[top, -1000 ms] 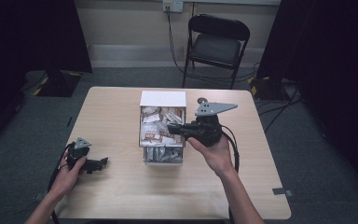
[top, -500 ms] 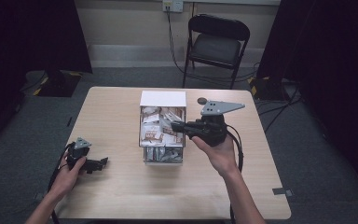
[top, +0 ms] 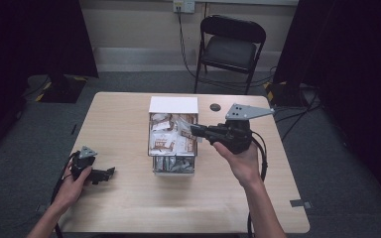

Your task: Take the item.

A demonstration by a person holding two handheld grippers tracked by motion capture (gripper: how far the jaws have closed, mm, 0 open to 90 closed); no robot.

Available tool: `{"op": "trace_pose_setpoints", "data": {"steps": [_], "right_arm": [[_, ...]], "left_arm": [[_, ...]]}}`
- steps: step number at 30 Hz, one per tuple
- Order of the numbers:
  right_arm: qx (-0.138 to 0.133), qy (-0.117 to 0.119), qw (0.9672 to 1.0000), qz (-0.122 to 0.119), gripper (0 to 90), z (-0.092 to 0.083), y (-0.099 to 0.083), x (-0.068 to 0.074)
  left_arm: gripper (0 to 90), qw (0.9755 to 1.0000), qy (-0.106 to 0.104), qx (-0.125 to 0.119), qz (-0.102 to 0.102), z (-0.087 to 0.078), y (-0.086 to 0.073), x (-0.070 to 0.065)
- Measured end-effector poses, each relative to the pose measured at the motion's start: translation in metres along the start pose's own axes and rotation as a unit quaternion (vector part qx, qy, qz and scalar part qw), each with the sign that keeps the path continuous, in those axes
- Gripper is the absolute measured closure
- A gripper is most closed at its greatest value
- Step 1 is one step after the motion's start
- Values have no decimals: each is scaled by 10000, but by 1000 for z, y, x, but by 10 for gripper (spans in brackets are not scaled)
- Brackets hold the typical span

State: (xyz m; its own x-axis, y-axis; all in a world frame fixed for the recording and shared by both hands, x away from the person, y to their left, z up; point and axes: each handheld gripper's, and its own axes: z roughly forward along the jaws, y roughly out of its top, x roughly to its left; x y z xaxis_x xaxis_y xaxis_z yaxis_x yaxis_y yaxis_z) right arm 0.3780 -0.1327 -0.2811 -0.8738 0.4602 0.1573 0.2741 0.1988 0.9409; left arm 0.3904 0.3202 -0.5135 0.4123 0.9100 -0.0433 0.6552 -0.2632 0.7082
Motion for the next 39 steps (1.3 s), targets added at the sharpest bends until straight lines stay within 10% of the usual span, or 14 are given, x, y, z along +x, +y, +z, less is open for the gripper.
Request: {"op": "trace_pose_setpoints", "data": {"steps": [39], "right_arm": [[13, -766, 9969, 202, 898, -42, -22, -33]], "left_arm": [[0, 10000, 1, 37, 39, 0, 0, 1]]}}
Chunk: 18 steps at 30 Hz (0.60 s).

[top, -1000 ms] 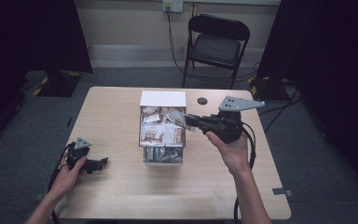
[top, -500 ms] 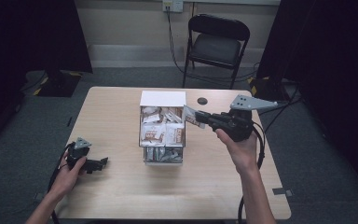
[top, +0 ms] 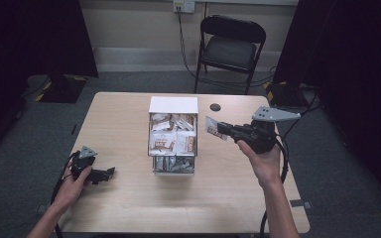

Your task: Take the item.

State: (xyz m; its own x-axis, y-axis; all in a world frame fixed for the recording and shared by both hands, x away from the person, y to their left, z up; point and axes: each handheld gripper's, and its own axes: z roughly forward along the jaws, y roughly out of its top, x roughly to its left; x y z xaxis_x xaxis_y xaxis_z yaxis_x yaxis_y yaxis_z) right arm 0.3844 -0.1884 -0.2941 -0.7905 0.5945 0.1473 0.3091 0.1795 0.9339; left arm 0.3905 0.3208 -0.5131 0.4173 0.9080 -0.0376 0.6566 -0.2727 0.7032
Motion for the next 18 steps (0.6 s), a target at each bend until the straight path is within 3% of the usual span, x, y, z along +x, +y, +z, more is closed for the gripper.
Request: {"op": "trace_pose_setpoints", "data": {"steps": [18], "right_arm": [[588, -207, 9980, 98, 898, 28, -32, -13]], "left_arm": [[0, 10000, 9, -11, -2, 0, 0, 0]]}}
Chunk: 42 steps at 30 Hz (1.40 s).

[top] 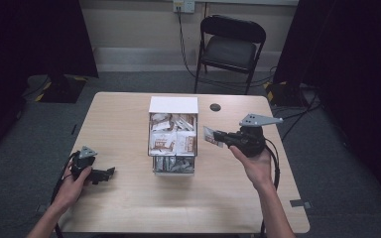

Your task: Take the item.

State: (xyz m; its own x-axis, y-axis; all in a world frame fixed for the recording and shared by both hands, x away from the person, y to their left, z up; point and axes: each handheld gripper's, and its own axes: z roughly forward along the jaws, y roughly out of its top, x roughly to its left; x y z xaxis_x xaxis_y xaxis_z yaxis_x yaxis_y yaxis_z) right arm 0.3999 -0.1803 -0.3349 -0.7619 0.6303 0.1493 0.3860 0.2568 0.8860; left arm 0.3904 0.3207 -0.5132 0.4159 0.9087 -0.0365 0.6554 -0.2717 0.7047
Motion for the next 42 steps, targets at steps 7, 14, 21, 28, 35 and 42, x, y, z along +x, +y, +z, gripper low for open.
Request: {"op": "trace_pose_setpoints", "data": {"steps": [7, 14, 21, 28, 35, 42], "right_arm": [[193, -32, 9998, 105, 898, 14, -12, -8], [311, -65, 9992, 246, 898, 25, -25, -19], [477, -85, 9982, 345, 898, 36, -33, -26], [668, -100, 9962, 556, 898, 49, -49, -39], [911, -144, 9932, 716, 898, 68, -68, -51], [1097, -172, 9906, 800, 898, 84, -81, -58]], "left_arm": [[0, 10000, 0, -3, -2, 0, 0, 0], [0, 10000, -1, -1, -2, 0, 0, 0], [0, 10000, -7, 9, 2, 0, 0, 0], [0, 10000, -1, 0, 0, 0, 0, 0], [0, 10000, -6, 9, 2, 0, 0, 0], [0, 10000, -1, -1, -1, 0, 0, 0]]}}
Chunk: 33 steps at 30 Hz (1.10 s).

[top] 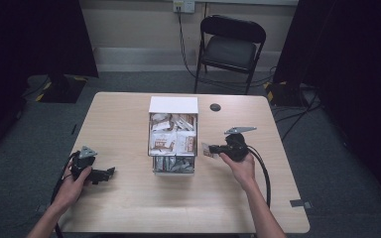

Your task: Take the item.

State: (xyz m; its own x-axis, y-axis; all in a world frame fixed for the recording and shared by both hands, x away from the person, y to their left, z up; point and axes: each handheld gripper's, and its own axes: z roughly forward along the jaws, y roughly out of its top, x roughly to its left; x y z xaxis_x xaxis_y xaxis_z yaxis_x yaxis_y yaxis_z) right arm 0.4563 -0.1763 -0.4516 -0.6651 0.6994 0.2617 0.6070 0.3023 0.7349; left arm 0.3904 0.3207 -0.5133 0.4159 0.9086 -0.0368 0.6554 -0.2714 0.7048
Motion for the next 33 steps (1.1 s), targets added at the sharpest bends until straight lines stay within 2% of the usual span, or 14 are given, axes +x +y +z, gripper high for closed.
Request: {"op": "trace_pose_setpoints", "data": {"steps": [5, 16, 20, 33], "right_arm": [[20, 41, 10000, 81, 898, 8, -3, -3], [169, -137, 9995, 231, 891, 15, -15, -15], [222, -251, 9993, 175, 887, 17, -16, -15], [274, -347, 9989, 173, 869, 24, -18, -17]], "left_arm": [[0, 10000, -8, 13, 5, 0, 0, 0], [0, 10000, 2, -1, 1, 0, 0, 0], [0, 10000, -9, 8, 2, 0, 0, 0], [0, 10000, -1, 0, -1, 0, 0, 0]]}}
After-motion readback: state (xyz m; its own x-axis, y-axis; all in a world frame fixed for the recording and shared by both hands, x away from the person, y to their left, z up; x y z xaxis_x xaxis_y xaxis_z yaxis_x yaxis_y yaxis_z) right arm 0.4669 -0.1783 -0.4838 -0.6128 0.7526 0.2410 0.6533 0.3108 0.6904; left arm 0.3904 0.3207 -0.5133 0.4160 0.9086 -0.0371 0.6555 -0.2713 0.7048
